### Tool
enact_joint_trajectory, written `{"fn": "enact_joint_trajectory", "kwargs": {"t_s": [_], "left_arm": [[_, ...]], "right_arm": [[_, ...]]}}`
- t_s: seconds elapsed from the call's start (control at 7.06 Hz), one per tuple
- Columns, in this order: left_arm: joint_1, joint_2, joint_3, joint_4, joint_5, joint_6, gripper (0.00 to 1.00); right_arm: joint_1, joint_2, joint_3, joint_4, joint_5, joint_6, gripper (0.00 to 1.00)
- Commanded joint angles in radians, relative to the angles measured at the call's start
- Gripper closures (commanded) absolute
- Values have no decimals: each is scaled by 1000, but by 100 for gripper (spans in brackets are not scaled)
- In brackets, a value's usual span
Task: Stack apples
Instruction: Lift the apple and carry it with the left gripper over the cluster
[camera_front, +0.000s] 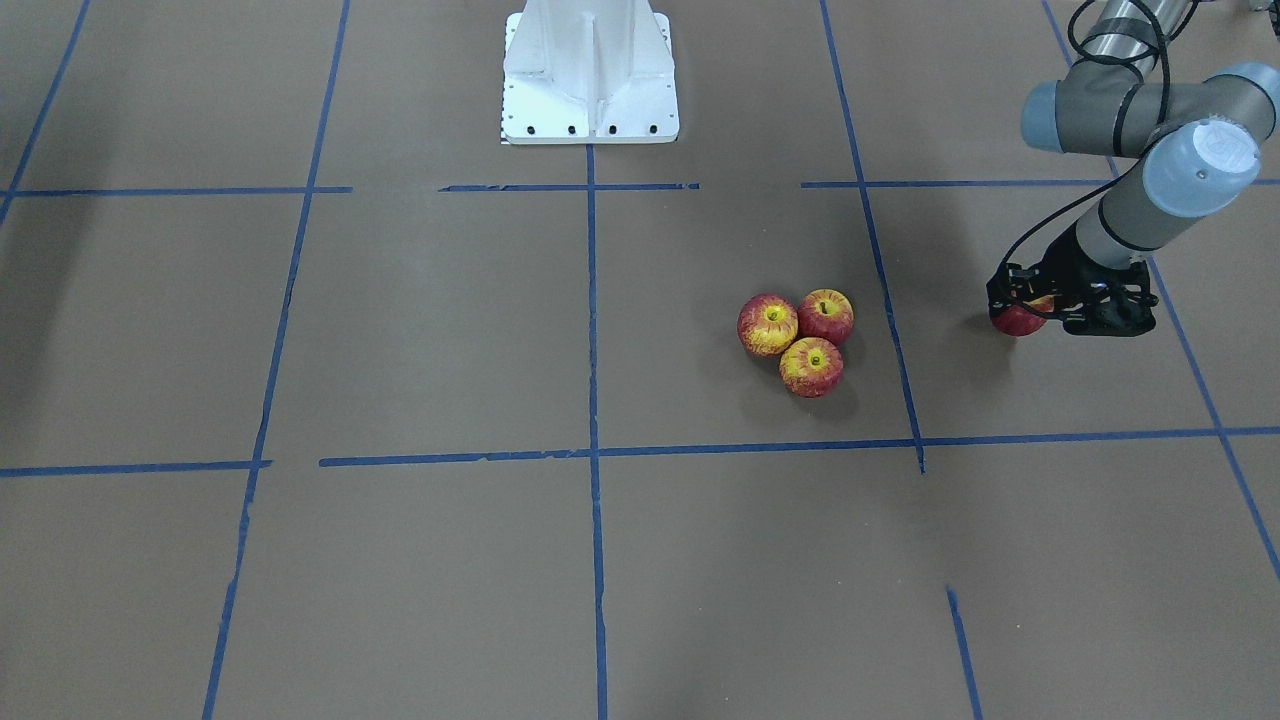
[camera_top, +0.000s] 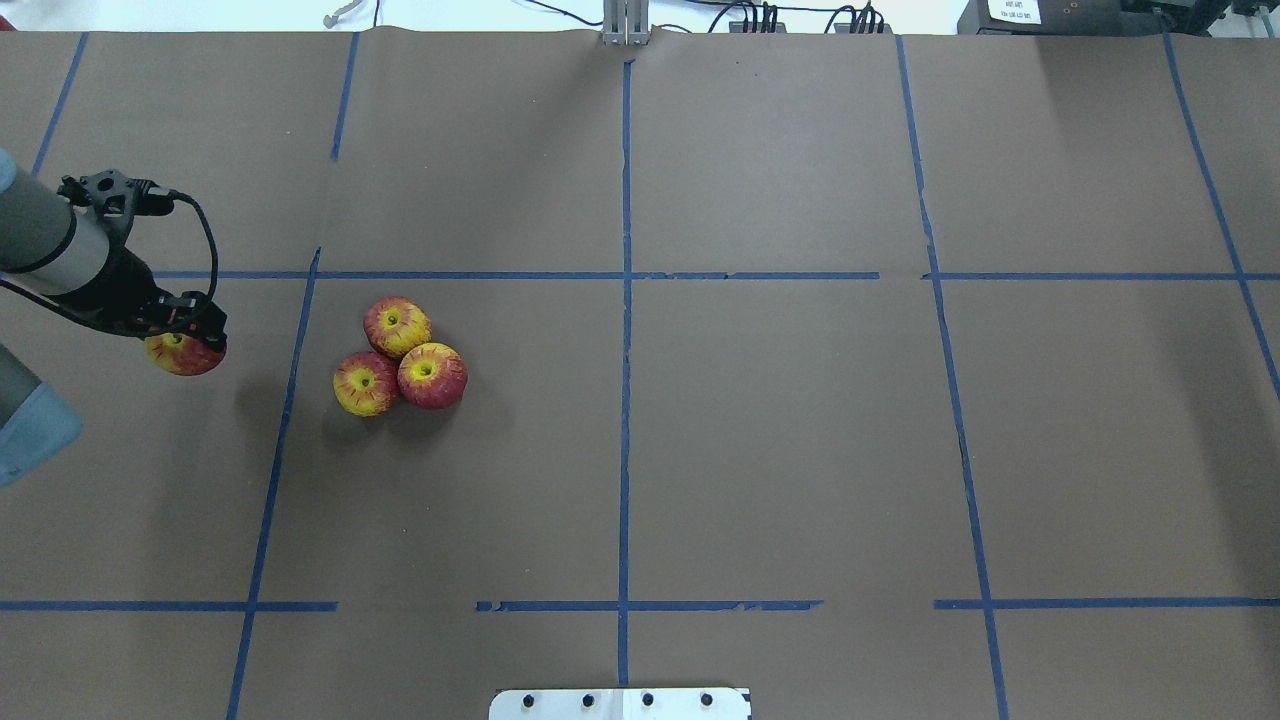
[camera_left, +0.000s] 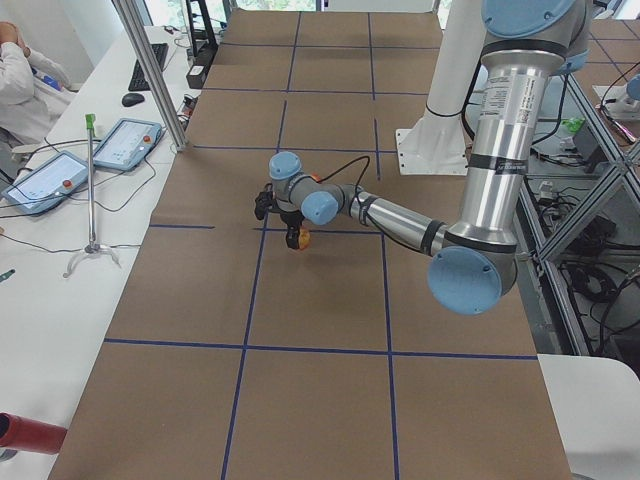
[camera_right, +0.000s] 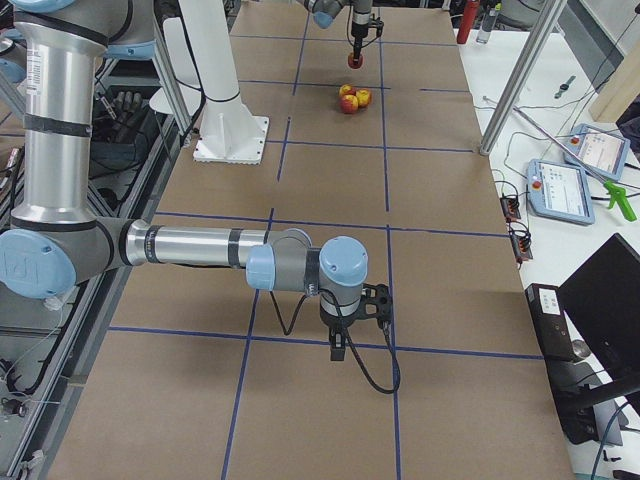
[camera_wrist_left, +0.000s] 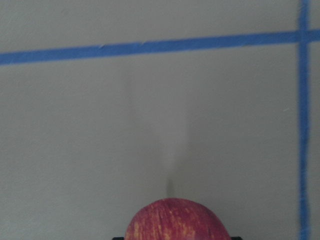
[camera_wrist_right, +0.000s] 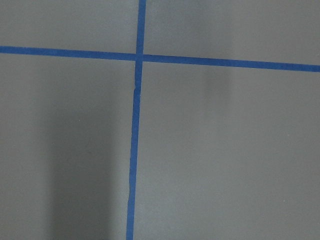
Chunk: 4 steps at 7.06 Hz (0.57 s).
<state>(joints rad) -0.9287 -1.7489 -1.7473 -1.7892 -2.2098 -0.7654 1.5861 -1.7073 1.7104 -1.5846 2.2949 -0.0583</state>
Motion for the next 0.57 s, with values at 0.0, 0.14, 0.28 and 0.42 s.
{"fn": "enact_joint_trajectory", "kwargs": {"t_s": [0.0, 0.14, 0.28, 0.42], "left_arm": [[7, -131, -52, 109, -4, -114, 100], [11, -165, -48, 108, -5, -180, 100], [19, -193, -41, 106, -5, -224, 100], [90, -214, -35, 105, -2, -267, 100]], "right_arm": [[0, 0, 0, 0, 0, 0, 0], [0, 0, 0, 0, 0, 0, 0], [0, 0, 0, 0, 0, 0, 0], [0, 0, 0, 0, 0, 0, 0]]}}
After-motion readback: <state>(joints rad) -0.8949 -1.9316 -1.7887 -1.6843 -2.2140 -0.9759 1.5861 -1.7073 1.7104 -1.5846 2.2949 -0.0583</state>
